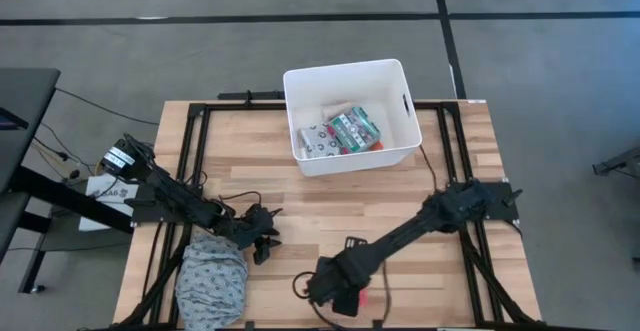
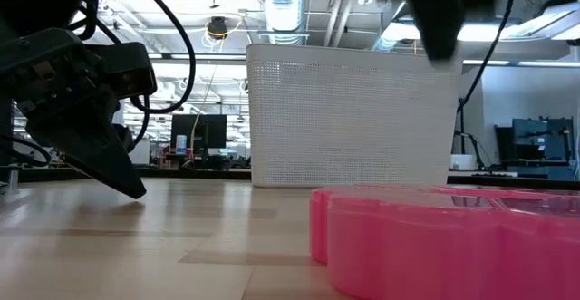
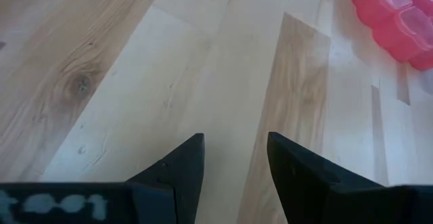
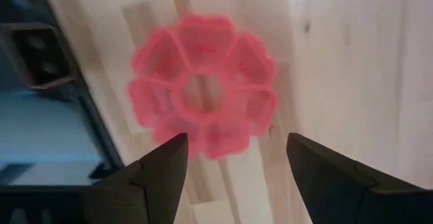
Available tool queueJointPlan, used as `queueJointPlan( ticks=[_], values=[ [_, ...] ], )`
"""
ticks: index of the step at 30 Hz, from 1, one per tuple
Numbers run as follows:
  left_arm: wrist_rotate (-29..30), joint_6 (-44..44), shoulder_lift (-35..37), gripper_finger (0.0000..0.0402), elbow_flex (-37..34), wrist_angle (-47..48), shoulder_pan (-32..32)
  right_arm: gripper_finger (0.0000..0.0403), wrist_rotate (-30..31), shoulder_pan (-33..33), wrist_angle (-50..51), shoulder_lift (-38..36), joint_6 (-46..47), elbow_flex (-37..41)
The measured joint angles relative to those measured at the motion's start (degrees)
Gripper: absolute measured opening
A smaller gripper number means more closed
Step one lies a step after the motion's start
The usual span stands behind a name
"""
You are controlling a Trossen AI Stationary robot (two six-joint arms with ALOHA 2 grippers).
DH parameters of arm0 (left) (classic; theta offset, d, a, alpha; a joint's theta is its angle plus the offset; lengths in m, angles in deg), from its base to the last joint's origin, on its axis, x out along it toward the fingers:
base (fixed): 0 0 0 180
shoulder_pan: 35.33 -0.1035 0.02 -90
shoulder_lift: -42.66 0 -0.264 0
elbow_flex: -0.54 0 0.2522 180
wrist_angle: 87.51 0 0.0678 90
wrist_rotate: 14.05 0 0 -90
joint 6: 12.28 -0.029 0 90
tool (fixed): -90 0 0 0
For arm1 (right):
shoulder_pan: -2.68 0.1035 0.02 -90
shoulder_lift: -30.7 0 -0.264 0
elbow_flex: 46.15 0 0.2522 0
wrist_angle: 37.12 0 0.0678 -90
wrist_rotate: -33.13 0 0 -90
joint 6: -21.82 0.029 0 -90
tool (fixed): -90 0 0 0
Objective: Pick & place medical supplies in basket/bin
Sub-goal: Put the medicine organizer into the white bin
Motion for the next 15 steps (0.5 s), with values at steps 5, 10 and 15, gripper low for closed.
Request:
queueJointPlan(
  ticks=[5, 10, 15],
  values=[
    [0.0, 0.0, 0.0, 0.0151, 0.0, 0.2, 0.0, 0.0245, -3.7, -1.0, -0.4, 4.5, -4.0, 0.0],
    [0.0, 0.0, 0.0, 0.0151, 0.0, 0.6, 0.1, 0.0245, -3.7, -2.1, -2.5, 5.6, -7.7, 0.0],
    [0.4, 0.1, 0.0, 0.0151, 0.0, 0.7, 0.8, 0.0245, -2.4, -3.1, -3.5, 5.5, -10.6, 0.9]
  ],
)
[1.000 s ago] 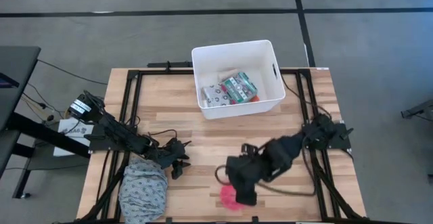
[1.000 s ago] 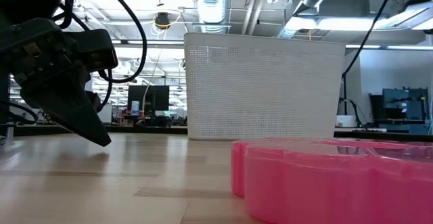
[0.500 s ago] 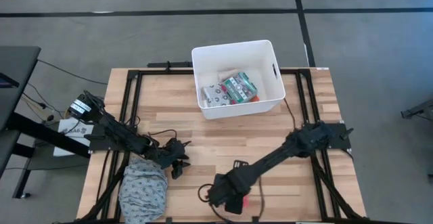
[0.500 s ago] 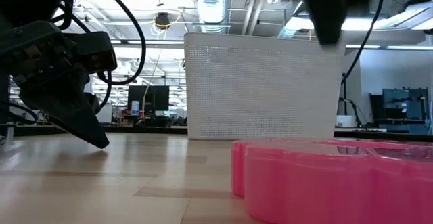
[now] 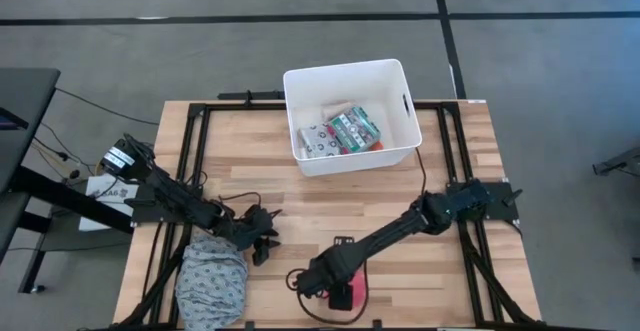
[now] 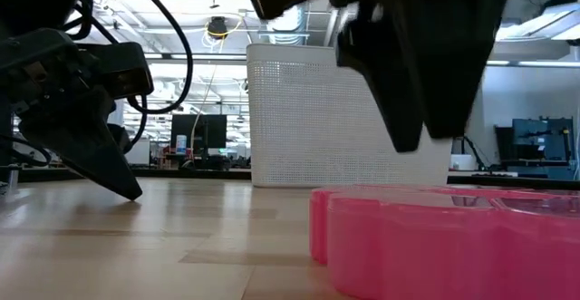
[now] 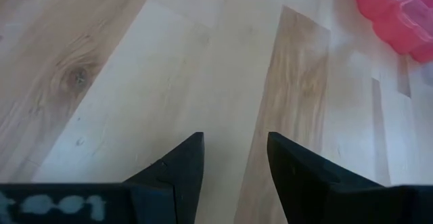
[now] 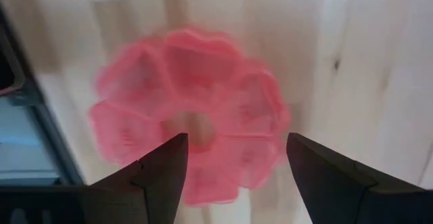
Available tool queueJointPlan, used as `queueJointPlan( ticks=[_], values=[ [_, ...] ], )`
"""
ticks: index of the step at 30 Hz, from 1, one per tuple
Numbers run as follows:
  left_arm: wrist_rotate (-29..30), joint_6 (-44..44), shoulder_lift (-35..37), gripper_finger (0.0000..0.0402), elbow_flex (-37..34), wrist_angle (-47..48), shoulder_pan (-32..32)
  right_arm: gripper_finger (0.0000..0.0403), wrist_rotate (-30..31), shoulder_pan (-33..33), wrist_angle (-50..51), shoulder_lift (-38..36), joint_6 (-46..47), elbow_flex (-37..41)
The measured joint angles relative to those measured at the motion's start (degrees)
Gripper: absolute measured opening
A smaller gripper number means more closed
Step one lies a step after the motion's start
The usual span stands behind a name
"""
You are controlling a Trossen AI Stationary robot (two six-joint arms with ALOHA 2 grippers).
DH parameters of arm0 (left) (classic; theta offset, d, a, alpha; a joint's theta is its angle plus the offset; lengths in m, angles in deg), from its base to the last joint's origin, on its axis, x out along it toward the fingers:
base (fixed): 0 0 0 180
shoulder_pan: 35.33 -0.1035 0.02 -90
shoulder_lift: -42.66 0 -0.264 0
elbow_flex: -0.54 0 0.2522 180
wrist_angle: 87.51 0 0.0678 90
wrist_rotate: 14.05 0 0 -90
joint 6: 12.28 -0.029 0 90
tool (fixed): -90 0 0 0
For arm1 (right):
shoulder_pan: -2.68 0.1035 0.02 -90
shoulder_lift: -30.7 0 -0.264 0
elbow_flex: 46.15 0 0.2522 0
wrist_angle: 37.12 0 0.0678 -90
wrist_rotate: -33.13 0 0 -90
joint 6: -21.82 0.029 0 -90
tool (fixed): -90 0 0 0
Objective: Pick & place medical supplies in basket/bin
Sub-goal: Put the medicine organizer into the white bin
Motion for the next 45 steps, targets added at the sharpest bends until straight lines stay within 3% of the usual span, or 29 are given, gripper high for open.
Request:
queueJointPlan(
  ticks=[22, 30, 34, 39, 45],
  values=[
    [0.1, 0.6, 0.0, 0.0151, 0.0, -0.2, 1.3, 0.0244, 0.6, 0.3, -7.1, -0.5, -0.2, 12.0],
    [0.1, 0.6, 0.0, 0.0151, 0.0, 0.0, 1.3, 0.0192, 0.6, 0.1, -4.8, 0.1, 0.4, 9.3],
    [0.1, 0.6, 0.0, 0.0151, 0.0, 0.0, 1.3, 0.0192, 0.0, 0.2, -3.4, -0.6, 0.9, 4.7],
    [0.5, 0.6, 0.0, 0.0151, 0.0, 0.0, 1.3, 0.0192, 6.1, 1.3, 1.4, -3.7, 3.6, -2.9],
    [2.7, 0.6, 0.0, 0.0151, 0.0, -0.2, 1.3, 0.0195, 24.2, 1.0, 0.4, -14.1, 1.9, -4.2]
  ],
)
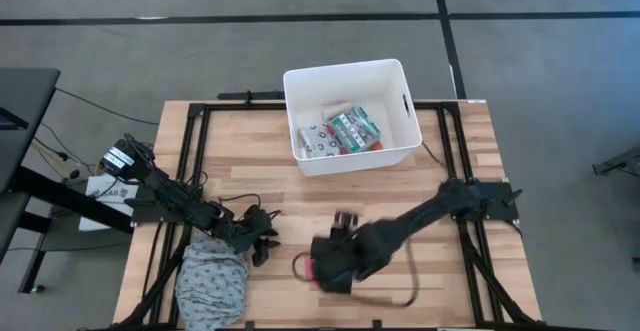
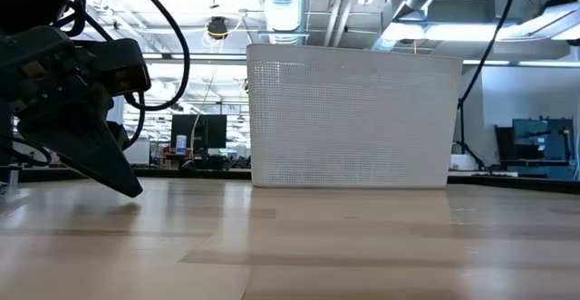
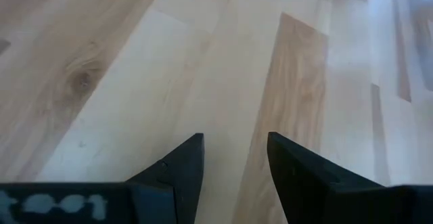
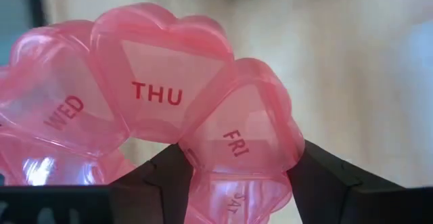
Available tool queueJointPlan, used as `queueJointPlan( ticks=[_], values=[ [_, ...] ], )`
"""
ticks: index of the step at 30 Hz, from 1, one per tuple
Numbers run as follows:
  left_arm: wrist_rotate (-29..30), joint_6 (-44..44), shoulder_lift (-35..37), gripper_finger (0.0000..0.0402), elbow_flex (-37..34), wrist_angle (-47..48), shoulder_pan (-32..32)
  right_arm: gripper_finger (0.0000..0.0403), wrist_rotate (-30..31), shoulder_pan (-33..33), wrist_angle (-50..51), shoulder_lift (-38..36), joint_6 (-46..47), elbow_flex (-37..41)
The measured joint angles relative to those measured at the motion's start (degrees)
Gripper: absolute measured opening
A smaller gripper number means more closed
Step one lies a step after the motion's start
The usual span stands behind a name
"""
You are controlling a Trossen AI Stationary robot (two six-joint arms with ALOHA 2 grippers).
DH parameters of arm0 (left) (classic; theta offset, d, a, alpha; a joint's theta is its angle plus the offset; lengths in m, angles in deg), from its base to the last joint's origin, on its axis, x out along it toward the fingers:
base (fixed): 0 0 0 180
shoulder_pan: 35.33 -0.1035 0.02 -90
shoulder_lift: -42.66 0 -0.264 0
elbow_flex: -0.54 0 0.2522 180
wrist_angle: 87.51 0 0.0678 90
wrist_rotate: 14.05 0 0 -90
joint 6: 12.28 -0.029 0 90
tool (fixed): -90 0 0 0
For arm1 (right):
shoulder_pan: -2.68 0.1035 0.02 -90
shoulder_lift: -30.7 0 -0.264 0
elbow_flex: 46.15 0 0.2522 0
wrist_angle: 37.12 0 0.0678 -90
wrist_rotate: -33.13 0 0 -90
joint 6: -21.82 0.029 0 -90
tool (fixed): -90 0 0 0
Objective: Pick & place medical supplies in basket/bin
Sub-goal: Put the medicine organizer into the white bin
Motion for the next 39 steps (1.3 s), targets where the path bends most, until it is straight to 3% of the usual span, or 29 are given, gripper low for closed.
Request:
queueJointPlan(
  ticks=[7, 9, 11, 18, 24, 33, 39],
  values=[
    [0.2, 0.0, 0.0, 0.0151, 0.0, -0.1, 0.0, 0.0196, 31.9, -3.9, 2.3, -13.0, -8.8, 0.1],
    [0.7, 0.2, 0.0, 0.0151, 0.0, -0.2, 0.0, 0.0199, 37.8, -7.0, 2.4, -16.4, -10.7, 0.1],
    [1.9, 0.3, 0.0, 0.0151, 0.0, -0.2, 0.0, 0.0198, 39.9, -10.8, 2.4, -19.3, -11.4, 0.1],
    [4.5, 0.7, 0.0, 0.0151, 0.0, -0.2, 0.1, 0.0198, 33.7, -30.2, 2.5, -24.8, -10.1, 0.1],
    [4.9, 1.6, 0.0, 0.0151, 0.0, 0.0, 0.5, 0.0195, 20.7, -44.8, 2.4, -19.7, -8.9, 0.4],
    [6.4, 0.4, 0.0, 0.0151, 0.0, 0.4, 1.2, 0.0216, 8.3, -52.9, 0.7, -3.8, -11.9, 0.5],
    [7.9, 0.0, 0.0, 0.0151, 0.0, 0.4, 1.2, 0.0216, 0.6, -55.8, -4.9, 2.3, -13.9, 0.5]
  ],
)
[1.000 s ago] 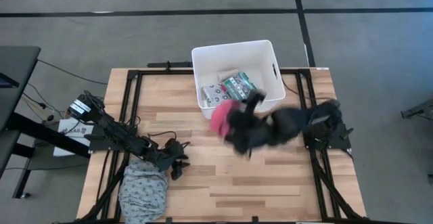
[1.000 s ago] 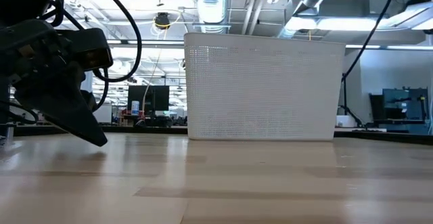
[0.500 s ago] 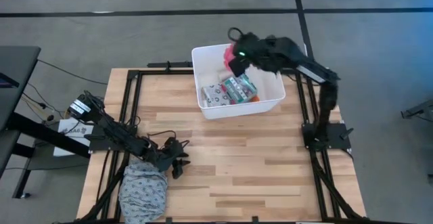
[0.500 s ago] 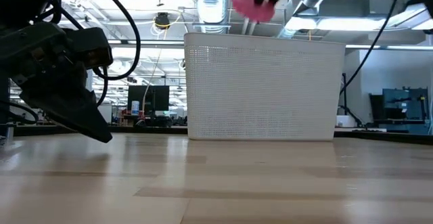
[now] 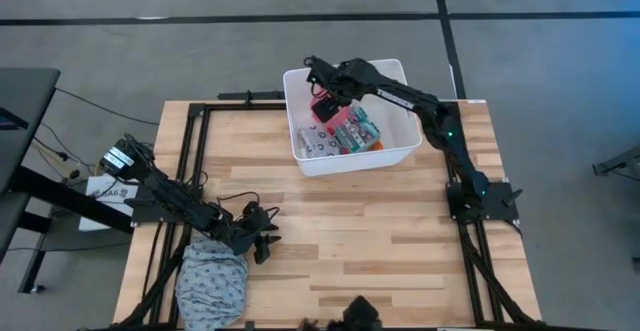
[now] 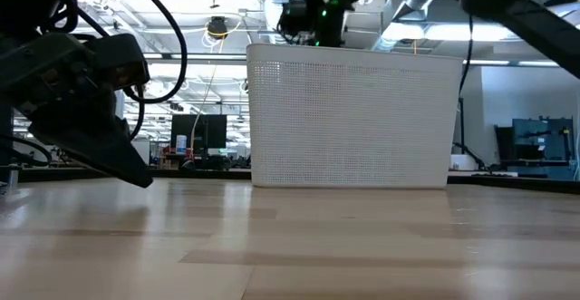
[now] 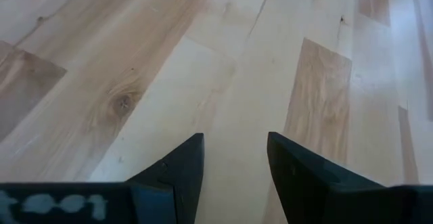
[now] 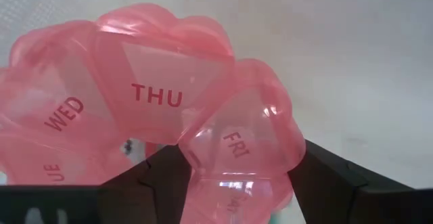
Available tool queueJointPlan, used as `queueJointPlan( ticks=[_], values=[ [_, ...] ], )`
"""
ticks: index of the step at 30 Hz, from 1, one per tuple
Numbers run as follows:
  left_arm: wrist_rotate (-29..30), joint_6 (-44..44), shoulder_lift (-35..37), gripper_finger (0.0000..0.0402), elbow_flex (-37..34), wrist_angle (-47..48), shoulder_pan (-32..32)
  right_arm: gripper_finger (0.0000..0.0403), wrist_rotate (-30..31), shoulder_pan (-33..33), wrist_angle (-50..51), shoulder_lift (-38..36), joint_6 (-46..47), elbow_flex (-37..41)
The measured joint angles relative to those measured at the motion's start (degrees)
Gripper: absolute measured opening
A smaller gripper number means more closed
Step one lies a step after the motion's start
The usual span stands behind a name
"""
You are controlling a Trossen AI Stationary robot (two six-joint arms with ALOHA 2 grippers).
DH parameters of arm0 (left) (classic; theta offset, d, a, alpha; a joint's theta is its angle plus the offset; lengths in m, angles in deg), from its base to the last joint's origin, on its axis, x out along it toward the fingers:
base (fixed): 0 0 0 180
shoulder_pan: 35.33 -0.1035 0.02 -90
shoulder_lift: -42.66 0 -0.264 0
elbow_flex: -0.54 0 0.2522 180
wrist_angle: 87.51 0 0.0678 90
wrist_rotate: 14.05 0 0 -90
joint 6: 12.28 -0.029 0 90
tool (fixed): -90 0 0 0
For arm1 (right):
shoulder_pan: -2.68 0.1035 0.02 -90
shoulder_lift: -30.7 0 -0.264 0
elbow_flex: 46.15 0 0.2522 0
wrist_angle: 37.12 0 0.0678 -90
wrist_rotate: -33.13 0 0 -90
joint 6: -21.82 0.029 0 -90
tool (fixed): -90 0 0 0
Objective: Pick & place medical supplies in basket/bin
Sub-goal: Put the medicine organizer into the white bin, then return to Home Position
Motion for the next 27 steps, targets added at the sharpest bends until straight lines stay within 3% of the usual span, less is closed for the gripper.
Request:
queueJointPlan(
  ticks=[6, 13, 21, 27],
  values=[
    [0.1, -2.1, 0.0, 0.0151, 0.0, 0.0, 0.0, 0.022, -11.7, -1.4, -5.0, 3.0, -3.5, 0.0],
    [1.2, -2.8, 0.0, 0.0151, 0.0, -0.1, 0.0, 0.0234, -12.1, -1.3, -4.5, 3.2, -4.1, -0.1],
    [1.7, -3.3, 0.0, 0.0151, 0.0, -0.1, 0.0, 0.0235, -17.1, -1.3, 0.6, 2.5, -6.4, -1.0],
    [8.5, -6.0, 0.0, 0.0151, 0.0, -1.2, -0.1, 0.0227, -15.9, -1.5, -1.5, -3.5, -6.1, -1.5]
  ],
)
